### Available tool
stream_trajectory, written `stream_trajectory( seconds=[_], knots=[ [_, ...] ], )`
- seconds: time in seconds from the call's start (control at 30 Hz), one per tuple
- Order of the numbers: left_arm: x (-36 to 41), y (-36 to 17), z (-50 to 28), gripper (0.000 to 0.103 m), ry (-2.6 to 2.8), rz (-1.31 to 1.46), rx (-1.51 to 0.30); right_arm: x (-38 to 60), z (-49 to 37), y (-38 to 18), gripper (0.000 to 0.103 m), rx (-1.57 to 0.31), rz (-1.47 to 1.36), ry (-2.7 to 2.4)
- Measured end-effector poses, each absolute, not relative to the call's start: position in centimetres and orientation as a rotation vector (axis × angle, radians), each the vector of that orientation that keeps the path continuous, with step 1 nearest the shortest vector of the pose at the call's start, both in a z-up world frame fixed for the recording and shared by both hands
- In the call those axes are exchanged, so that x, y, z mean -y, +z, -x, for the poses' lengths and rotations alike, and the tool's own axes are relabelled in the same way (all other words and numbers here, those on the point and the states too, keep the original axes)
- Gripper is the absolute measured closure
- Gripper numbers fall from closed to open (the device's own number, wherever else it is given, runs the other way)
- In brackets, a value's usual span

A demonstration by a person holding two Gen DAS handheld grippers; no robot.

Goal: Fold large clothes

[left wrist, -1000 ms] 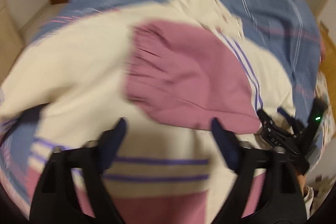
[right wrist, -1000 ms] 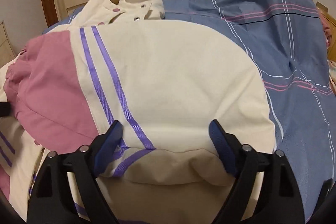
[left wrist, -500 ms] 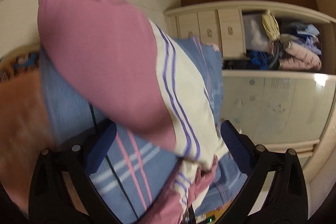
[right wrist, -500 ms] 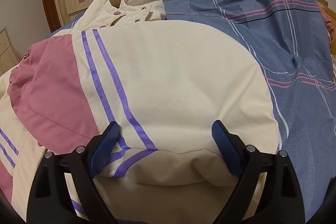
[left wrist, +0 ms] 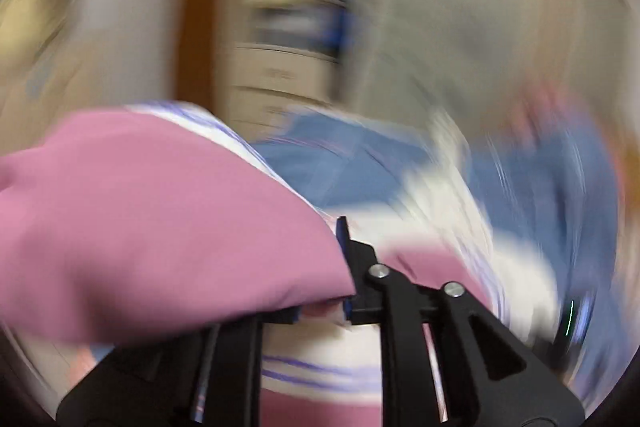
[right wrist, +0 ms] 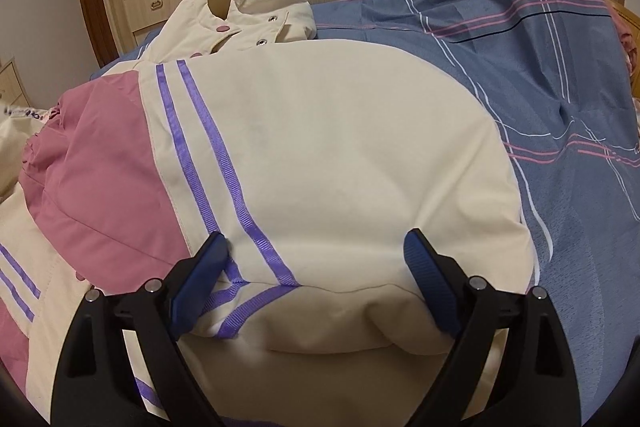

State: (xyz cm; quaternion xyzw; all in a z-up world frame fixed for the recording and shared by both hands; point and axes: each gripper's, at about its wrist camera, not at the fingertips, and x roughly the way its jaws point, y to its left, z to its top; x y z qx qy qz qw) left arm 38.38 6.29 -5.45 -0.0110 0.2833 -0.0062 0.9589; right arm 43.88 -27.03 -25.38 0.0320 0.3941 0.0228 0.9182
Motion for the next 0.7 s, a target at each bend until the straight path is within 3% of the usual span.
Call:
stream_trajectory(
  seconds=[0.1, 0.17, 0.23, 0.27, 0.47, 0.6, 0.7],
  knots=[
    [4.7, -9.0, -38.7, 0.081, -0.19, -0.288, -0.741, 28.7, -41.0, -23.0, 0.012, -0.709, -0.16, 0.037],
    [7.6, -10.7, -38.0, 0.075, -0.22, -0.358, -0.767, 30.2, -38.2, -21.2, 0.007, -0.659, -0.208, -0.01],
    [7.8, -11.5, -37.9, 0.028, -0.234, -0.338, -0.777, 31.5, -36.5, -20.4, 0.004, -0.654, -0.23, -0.022],
    [7.6, -11.8, -37.5, 0.024, -0.235, -0.316, -0.778, 32.1, -35.7, -20.2, 0.004, -0.66, -0.243, -0.026],
    [3.2, -12.8, -36.3, 0.023, -0.142, -0.247, -0.792, 38.8, -31.5, -20.4, 0.004, -0.621, -0.539, -0.123],
    [1.9, -13.0, -36.3, 0.014, -0.077, -0.234, -0.781, 40.1, -31.9, -22.7, 0.004, -0.708, -0.793, -0.018],
    [-1.0, -13.5, -38.2, 0.014, -0.126, -0.065, -0.848, 38.3, -32.9, -24.0, 0.004, -0.795, -0.83, 0.031]
  ],
)
